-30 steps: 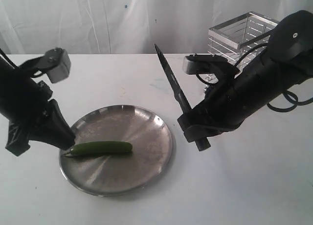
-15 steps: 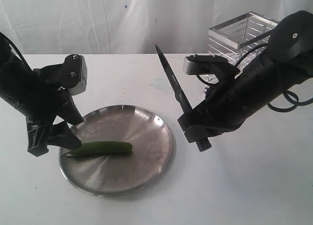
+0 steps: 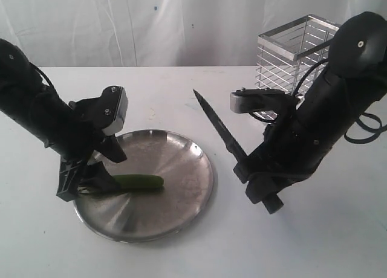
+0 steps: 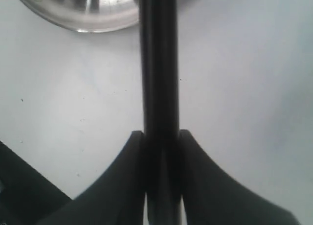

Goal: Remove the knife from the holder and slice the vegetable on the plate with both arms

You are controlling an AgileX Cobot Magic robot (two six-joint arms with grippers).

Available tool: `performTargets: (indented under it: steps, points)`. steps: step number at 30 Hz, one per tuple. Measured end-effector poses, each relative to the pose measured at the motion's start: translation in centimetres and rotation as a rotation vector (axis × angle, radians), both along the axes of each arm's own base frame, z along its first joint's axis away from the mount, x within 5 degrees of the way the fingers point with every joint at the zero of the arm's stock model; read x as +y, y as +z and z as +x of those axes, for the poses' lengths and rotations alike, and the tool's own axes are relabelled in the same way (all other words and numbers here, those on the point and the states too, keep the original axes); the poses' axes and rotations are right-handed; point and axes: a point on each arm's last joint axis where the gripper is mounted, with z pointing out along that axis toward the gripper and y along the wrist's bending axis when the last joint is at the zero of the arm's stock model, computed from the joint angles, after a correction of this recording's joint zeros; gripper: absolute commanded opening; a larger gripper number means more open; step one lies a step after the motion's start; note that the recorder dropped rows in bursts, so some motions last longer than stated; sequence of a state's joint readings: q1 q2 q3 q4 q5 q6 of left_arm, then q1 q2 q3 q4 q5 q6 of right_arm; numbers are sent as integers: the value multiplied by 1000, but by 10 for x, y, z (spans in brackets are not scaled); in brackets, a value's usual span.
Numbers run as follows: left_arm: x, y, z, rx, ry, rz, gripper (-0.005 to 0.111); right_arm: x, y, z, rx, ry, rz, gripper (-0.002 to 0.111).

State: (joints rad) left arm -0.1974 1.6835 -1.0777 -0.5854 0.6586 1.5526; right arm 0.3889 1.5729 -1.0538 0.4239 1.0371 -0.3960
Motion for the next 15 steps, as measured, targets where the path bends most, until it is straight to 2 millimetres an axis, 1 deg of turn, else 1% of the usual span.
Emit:
performTargets:
  steps: [3,12,14,15]
  points:
    - [-1,-17,4,49,-15,13,63,-3,-1,-1,19,-12,-31,0]
    - [2,-51,23,13,44,71,63,-4,-1,-6,77,-10,-47,0]
    - [3,-60,25,19,45,86,61,-4,-1,-6,80,-9,-48,0]
    - [3,-63,26,19,44,90,58,-4,-1,-7,80,-9,-48,0]
